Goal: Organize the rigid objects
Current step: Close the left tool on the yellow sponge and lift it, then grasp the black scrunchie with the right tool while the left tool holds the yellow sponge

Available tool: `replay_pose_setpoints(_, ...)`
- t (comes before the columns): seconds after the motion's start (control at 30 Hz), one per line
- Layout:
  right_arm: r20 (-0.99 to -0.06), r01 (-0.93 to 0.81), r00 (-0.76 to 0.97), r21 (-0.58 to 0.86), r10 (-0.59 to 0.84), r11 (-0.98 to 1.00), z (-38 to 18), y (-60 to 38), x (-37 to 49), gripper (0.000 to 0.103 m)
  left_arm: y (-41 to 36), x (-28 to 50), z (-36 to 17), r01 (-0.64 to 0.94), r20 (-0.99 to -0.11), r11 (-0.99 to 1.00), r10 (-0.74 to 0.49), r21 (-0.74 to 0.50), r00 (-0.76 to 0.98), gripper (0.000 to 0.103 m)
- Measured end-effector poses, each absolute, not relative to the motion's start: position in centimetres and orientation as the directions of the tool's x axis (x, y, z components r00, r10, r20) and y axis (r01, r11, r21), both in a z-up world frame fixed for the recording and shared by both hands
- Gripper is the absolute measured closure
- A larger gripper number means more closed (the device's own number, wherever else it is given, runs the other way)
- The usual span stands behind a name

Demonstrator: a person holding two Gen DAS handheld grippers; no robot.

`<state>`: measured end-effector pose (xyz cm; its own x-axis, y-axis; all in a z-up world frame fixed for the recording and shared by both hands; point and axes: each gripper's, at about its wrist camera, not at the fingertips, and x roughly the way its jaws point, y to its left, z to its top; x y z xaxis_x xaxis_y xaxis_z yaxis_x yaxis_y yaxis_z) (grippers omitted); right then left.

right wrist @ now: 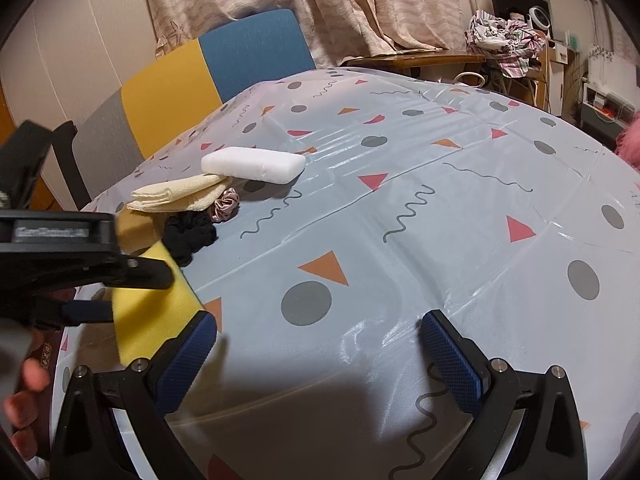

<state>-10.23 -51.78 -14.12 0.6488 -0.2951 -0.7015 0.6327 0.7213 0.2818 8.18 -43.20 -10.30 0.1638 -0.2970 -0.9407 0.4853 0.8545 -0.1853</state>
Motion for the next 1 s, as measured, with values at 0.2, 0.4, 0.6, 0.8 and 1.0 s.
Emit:
replay_pose_setpoints(0.2,-0.688,0.626,0.666,0.306,-0.288,0.717,-14.2,-51.7,-10.5,0.000,-45.1,7.3,-10.6,0.569,-0.937,0.821,-0.229,-0.042,0.262,0.017)
replay_pose_setpoints(0.4,-0.685,0.625,0.670,0.313,-0.286,0.715,-14.1,-51.7,-10.6,0.000,-44.0,6.5,-11.3,0.612,-0.908,0.791,-0.270,-0.020,0.320,0.018)
replay_pose_setpoints(0.6,-0.687,0.627,0.667,0.308,-0.289,0.716,-14.1,-51.7,-10.5,0.000,-39.4,6.2,-11.0,0.615,-0.879,0.788,-0.304,-0.015,0.368,0.023)
replay_pose_setpoints(0.8,-0.691,0.629,0.661,0.298,-0.292,0.718,-14.1,-51.8,-10.4,0.000,-35.2,5.8,-10.9,0.609,-0.851,0.793,-0.336,-0.024,0.405,0.024)
replay_pose_setpoints(1.0,-0.685,0.632,0.664,0.301,-0.299,0.714,-13.8,-51.7,-10.7,0.000,-33.1,5.1,-11.5,0.608,-0.814,0.790,-0.403,-0.078,0.418,0.023)
